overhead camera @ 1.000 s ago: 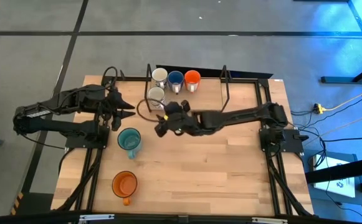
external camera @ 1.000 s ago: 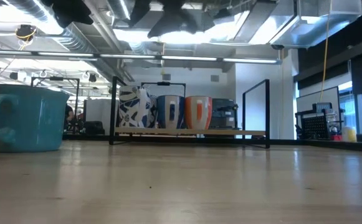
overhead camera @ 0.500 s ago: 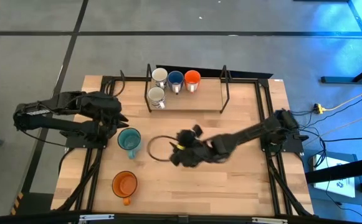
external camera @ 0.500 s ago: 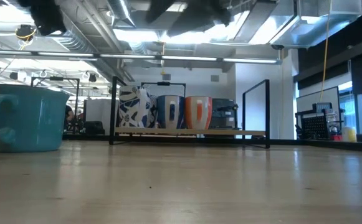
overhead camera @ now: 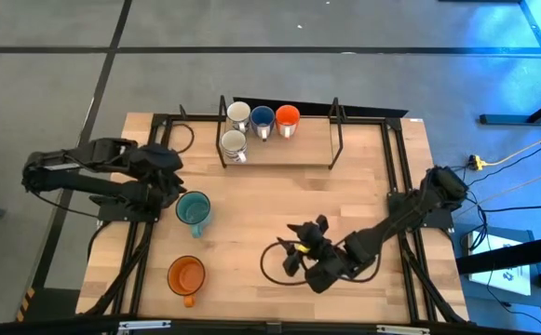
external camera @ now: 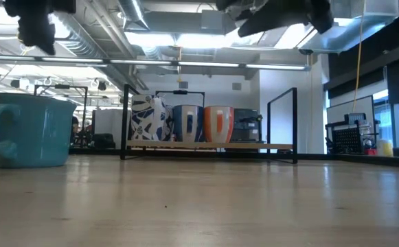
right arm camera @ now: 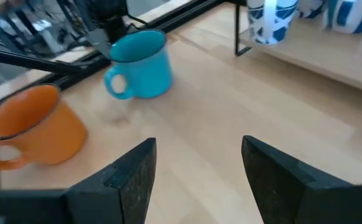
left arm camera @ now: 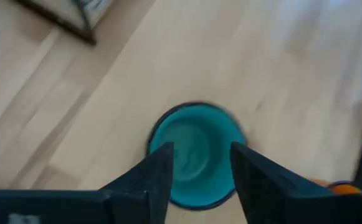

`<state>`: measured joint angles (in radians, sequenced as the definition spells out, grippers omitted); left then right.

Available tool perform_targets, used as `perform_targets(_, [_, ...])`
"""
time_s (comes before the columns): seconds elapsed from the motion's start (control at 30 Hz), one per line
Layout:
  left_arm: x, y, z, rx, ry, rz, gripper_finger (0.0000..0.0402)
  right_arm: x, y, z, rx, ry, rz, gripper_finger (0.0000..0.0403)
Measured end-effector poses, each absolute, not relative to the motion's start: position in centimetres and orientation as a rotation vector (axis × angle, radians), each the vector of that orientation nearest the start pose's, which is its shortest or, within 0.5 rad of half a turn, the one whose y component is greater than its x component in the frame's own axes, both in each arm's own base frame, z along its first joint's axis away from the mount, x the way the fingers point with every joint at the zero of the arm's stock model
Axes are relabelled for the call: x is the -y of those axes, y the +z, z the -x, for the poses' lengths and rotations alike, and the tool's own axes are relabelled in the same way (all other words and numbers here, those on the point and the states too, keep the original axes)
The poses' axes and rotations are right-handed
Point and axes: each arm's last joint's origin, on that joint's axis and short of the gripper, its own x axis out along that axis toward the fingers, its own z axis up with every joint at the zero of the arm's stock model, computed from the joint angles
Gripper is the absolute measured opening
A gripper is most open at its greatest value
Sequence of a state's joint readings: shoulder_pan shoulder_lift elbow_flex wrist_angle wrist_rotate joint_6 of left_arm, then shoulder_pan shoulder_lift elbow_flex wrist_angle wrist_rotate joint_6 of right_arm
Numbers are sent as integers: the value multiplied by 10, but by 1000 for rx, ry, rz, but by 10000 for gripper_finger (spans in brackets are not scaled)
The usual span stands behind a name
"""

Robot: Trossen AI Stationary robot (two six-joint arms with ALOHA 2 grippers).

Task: Place coffee mugs
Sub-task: Put the green mug on the shelf

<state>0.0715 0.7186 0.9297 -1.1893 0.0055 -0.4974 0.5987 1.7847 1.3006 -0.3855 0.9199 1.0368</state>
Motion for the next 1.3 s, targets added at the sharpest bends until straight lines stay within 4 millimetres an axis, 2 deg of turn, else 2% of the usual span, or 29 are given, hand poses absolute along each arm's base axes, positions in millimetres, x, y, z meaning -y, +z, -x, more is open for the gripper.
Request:
perform_targets(0.13, [-8, 289, -107, -1050, 359, 501, 178, -197, 234, -320, -405, -559, -383, 220])
perform_targets(0.4, [-9, 247, -119, -1193, 427, 508, 183, -202, 234, -317, -417, -537, -387, 220])
perform_targets(0.67, [-9, 230, -128, -1198, 387, 484, 183, -200, 234, -319, -416, -545, -391, 220])
perform_targets(0.9, [-10, 206, -127, -1211, 399, 439, 183, -194, 234, -323, -404, -557, -409, 220])
perform_targets(1.03, [-9, 197, -129, -1210, 359, 487, 177, -194, 253, -322, -332, -528, -436, 220])
perform_targets(1.17, [-9, 189, -128, -1232, 376, 513, 161, -200, 279, -304, -252, -517, -409, 220])
perform_targets(1.3, [-8, 186, -132, -1243, 352, 532, 126, -206, 296, -285, -203, -515, -401, 220])
